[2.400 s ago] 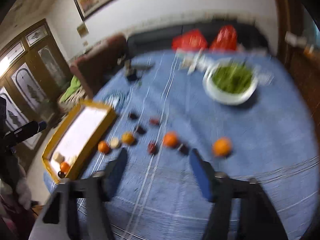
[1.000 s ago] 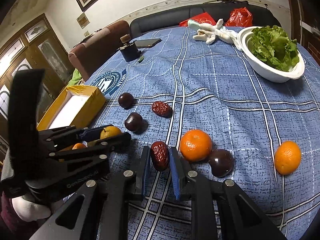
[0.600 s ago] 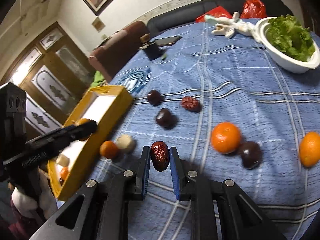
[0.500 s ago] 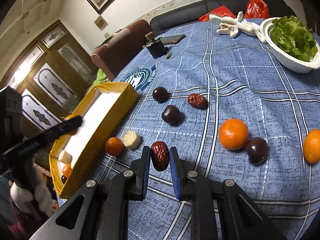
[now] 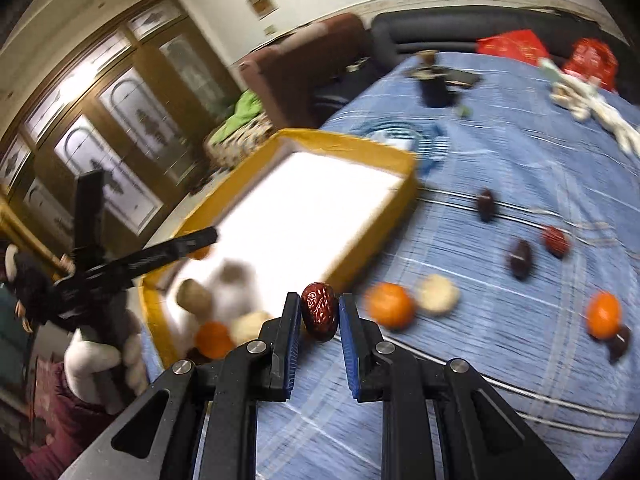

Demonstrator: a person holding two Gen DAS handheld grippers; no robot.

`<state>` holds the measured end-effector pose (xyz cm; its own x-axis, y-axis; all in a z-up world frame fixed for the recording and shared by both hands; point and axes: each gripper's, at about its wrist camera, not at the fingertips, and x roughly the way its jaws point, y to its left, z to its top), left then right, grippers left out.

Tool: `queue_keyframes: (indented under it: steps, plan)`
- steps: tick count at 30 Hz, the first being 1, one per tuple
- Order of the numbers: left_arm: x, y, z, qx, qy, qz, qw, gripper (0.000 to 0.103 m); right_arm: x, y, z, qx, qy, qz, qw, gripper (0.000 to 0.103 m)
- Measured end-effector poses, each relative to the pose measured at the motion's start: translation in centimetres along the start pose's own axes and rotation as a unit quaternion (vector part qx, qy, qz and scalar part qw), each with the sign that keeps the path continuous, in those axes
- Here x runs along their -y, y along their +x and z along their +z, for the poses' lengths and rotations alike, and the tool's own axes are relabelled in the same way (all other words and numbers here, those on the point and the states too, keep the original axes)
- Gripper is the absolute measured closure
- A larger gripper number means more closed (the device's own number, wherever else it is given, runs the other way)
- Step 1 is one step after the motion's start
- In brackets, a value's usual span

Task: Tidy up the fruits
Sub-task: 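Carry mandarin and red date into the yellow tray and open both tools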

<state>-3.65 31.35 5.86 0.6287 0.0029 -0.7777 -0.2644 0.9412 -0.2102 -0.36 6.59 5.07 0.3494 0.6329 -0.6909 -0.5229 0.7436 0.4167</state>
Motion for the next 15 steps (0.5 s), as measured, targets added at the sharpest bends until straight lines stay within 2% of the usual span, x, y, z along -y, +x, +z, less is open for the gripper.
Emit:
queue_keyframes:
  steps: [4, 9, 11, 13, 15]
  plan:
    - [-1.3, -0.4, -0.1, 0.005, -0.018, -0.009, 0.9998, 0.068, -3.0, 3.8, 1.2, -0.032, -0.024, 0.013, 0.999, 0.081]
    - [-2.3, -1.6, -0.5, 0.015, -0.038, -0.03, 0.9987, 0.046, -5.4, 9.0, 1.8, -0.07, -0.043, 0.013, 0.997, 0.08]
    - [-2.5, -2.4, -0.7, 0.024, -0.045, -0.041, 0.9978, 0.04, -6.0, 10.2, 1.7, -0.08, -0.051, 0.01, 0.995, 0.08]
    - [-2.7, -3.2, -1.1, 0.03, -0.051, -0.05, 0.997, 0.038, -6.4, 10.9, 1.7, -0.084, -0.05, 0.012, 0.995, 0.067]
    - [-2.7, -3.9, -1.5, 0.035, -0.055, -0.057, 0.9963, 0.035, -6.1, 10.4, 1.9, -0.069, -0.041, 0.015, 0.997, 0.056]
